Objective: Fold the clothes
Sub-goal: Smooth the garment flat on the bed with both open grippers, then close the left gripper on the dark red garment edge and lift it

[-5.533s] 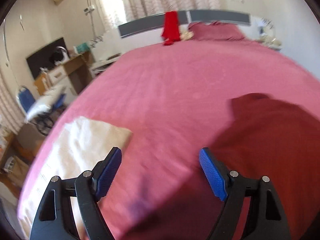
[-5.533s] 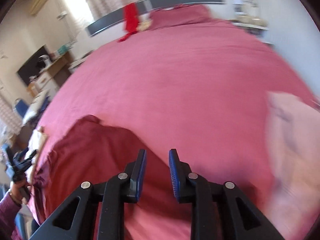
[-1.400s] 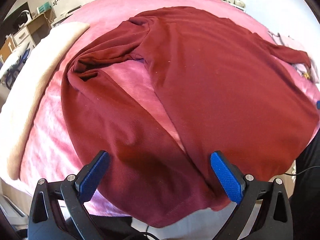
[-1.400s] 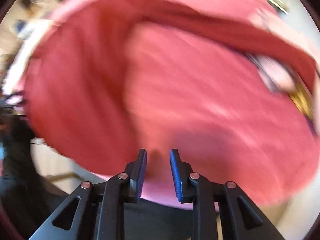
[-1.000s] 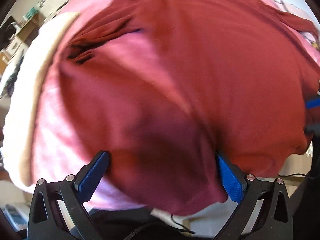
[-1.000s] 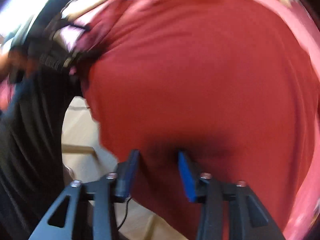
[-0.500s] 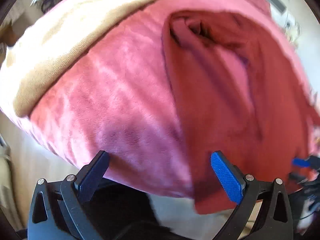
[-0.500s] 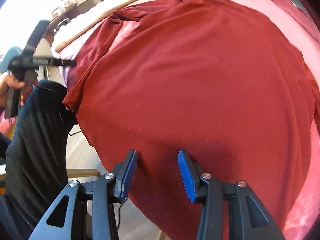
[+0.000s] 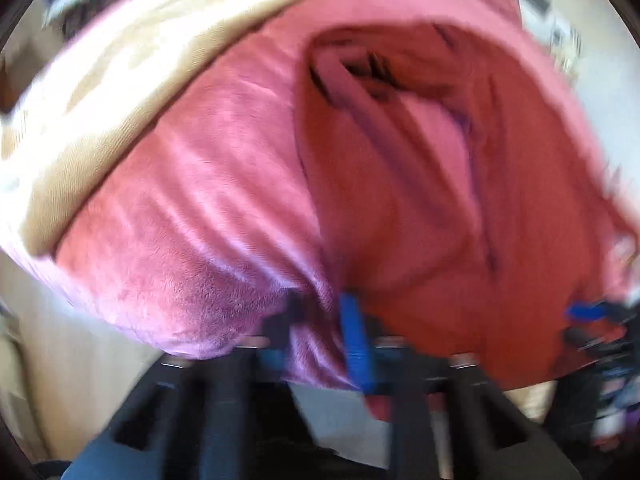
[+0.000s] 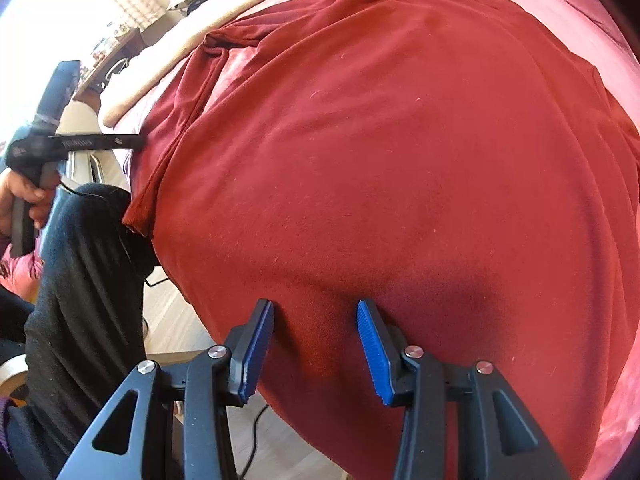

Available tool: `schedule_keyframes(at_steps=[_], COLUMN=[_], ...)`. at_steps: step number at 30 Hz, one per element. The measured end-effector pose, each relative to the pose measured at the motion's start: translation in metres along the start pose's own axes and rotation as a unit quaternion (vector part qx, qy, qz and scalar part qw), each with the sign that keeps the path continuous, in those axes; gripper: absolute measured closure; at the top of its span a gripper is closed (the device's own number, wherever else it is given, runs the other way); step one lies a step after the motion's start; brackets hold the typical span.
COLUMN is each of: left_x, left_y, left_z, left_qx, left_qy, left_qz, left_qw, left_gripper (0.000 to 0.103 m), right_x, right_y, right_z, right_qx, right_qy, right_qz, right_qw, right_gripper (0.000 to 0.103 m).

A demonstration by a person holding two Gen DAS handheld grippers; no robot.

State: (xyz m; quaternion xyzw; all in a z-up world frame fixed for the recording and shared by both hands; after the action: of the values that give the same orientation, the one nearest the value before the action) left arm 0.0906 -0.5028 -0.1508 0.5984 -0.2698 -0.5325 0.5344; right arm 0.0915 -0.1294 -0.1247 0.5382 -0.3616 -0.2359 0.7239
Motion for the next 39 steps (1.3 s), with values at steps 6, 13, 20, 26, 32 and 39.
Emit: schedule_keyframes(at_steps=[6, 13, 20, 26, 32, 39], left_x=[0.036, -0.049, -0.078, -0.109, -0.093, -0.035], left_y=[0.062, -0.021, -0.043, -0.065, -0.050, 0.034], left_z=[0.014, -0.054, -0.079, -0.085, -0.082, -0.021], left_qx=[-0.075, 0.068, 0.039, 0.011, -0.001, -0.115], left_qy=[0.066, 0.060, 0.006, -0.058, -0.016, 0.072], left_qz=[-0.056, -0.076, -0.057, 0.007, -0.020, -0.083], left_qw=[0.9934, 0.9930, 0.9976, 0.9982, 0.9997, 0.9873], left_gripper=[0.098, 0.051, 0.029, 0.034, 0.097, 0.097], right_x=[-0.007, -0.003, 0.011, 0.012, 0.012, 0.016], right_y=[0.003, 0.003, -0.003, -0.007, -0.008, -0.011], right_z=[-0.003, -0.003, 0.002, 0.003, 0.004, 0.009], right_qx=[-0.005, -0.004, -0.004, -0.014, -0.012, -0.008], right_qy=[-0.021, -0.011, 0.009, -0.011, -0.012, -0.016], right_qz=[0.016, -0.001, -0.010, 0.006, 0.007, 0.010], right_qw=[1.000, 1.000, 1.000, 1.000, 1.000, 1.000], right_gripper=[0.058, 0.058, 0.057, 0.055, 0.055, 0.055])
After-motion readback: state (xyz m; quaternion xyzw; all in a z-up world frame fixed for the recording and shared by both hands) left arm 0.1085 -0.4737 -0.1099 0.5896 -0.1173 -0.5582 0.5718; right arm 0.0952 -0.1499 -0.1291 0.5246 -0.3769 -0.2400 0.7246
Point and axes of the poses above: each gripper's, at about its wrist camera, not at the fingertips, and y roughly against the way its jaws point, x to its left, z to its top, the point moved 4 cm from there along -y, roughly the way its jaws point, and after that the axes turned 7 degrees about x, right-handed, at the moved point
